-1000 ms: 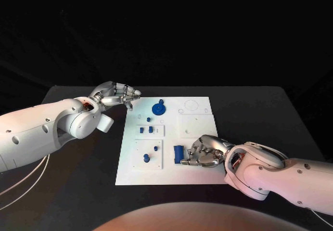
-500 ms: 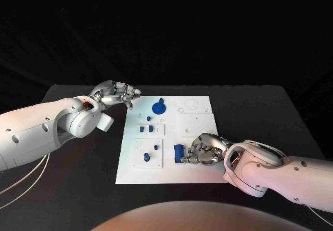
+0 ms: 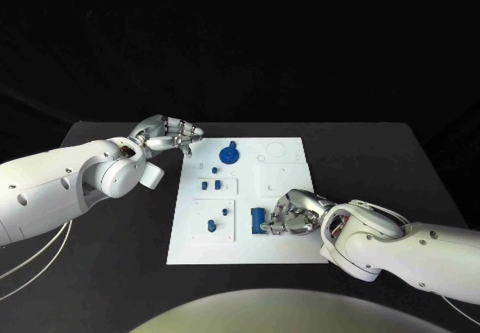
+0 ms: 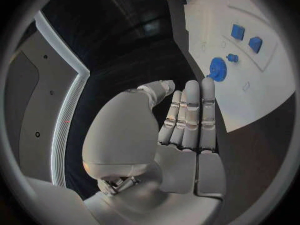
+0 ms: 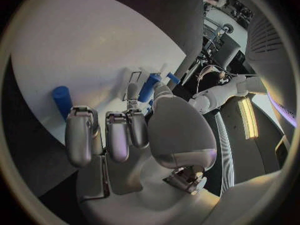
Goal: Assemble the parts on the task board
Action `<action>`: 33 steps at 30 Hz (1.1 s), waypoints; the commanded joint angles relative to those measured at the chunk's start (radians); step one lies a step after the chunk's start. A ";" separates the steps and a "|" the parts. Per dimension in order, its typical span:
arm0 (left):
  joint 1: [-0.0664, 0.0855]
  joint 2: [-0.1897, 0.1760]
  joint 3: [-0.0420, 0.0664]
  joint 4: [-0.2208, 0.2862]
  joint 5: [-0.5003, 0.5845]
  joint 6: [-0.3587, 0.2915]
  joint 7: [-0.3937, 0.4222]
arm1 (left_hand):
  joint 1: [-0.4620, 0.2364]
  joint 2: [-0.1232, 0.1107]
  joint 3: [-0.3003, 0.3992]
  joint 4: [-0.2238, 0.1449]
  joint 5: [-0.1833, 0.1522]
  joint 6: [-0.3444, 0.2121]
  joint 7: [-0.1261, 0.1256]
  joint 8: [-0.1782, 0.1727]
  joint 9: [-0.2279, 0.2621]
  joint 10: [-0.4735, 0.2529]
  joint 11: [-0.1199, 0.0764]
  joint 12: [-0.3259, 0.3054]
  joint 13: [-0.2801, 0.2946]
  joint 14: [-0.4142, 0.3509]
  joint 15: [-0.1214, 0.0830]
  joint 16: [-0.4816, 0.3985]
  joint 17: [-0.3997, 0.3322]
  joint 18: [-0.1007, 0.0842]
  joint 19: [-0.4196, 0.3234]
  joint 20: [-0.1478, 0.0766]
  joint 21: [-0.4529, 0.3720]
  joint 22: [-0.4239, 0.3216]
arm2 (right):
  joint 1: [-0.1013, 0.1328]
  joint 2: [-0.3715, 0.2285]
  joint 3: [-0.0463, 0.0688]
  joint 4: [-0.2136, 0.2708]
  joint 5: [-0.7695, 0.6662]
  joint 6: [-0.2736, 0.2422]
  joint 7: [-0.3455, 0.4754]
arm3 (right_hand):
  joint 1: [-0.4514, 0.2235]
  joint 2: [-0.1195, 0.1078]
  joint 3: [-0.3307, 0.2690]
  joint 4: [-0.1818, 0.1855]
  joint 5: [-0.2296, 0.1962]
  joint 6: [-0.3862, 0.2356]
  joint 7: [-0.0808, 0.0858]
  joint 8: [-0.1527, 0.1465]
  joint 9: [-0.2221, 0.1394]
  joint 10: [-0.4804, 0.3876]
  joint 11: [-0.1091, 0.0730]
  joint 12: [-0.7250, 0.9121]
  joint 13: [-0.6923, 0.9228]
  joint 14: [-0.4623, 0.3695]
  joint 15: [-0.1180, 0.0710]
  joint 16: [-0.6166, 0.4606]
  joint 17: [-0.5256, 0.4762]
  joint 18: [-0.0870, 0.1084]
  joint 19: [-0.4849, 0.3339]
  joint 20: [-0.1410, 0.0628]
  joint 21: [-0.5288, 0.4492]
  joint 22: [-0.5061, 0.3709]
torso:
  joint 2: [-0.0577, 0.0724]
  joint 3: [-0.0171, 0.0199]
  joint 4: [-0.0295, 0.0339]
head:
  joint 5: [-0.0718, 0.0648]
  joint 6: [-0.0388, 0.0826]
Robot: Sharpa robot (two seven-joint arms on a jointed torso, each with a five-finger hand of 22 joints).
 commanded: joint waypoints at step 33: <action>0.000 -0.004 0.001 0.008 -0.004 0.001 0.009 | -0.007 0.005 -0.006 0.003 0.003 -0.009 -0.001 0.000 0.002 -0.010 0.000 0.011 0.001 -0.009 0.000 0.004 0.002 0.015 -0.003 0.008 -0.004 -0.002 | 0.051 -0.187 0.001 0.078 -0.058 -0.159 0.086 | 0.130 -0.039 0.002 -0.006 0.001 -0.048 0.019 -0.029 -0.008 -0.002 0.010 -0.029 0.102 0.075 0.007 -0.007 0.102 -0.004 0.040 0.005 -0.038 0.208 | -0.002 -0.0023 -0.0017 | -0.030 0.003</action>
